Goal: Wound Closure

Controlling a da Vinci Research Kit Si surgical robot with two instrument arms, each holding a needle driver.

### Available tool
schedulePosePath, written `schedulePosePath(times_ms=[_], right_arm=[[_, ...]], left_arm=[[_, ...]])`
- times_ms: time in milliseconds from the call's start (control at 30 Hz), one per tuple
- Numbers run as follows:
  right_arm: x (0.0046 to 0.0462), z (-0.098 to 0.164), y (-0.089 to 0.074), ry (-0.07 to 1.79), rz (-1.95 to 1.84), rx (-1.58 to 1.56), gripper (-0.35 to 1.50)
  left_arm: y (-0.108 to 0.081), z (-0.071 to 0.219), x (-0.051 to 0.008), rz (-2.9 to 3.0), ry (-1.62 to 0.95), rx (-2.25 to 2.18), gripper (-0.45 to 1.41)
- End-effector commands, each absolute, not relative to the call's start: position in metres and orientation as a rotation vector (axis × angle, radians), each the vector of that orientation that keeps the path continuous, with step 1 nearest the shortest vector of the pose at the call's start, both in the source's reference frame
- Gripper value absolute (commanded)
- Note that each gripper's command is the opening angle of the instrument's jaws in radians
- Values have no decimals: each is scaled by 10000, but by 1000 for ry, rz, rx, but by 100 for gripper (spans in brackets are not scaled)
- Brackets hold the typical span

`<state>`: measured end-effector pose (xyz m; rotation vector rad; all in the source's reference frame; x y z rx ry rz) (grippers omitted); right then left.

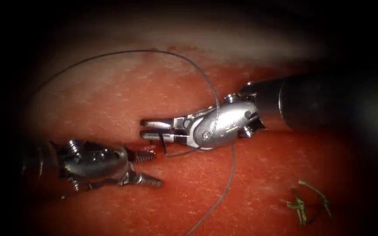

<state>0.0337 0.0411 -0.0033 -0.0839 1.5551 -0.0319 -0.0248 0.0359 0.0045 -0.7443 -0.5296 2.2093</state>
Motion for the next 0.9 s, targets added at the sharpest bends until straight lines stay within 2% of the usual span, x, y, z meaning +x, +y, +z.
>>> schedulePosePath(times_ms=[33, 600, 900], right_arm=[[345, -27, 410, 1552, -10, -57, -35], [346, -17, 405, 1502, 57, 48, -35], [352, -33, 434, 1504, 150, -10, -35]], left_arm=[[353, 51, -254, 2208, -534, -744, 48], [353, 50, -256, 2209, -537, -739, 47], [347, 52, -266, 2212, -544, -726, 44]])
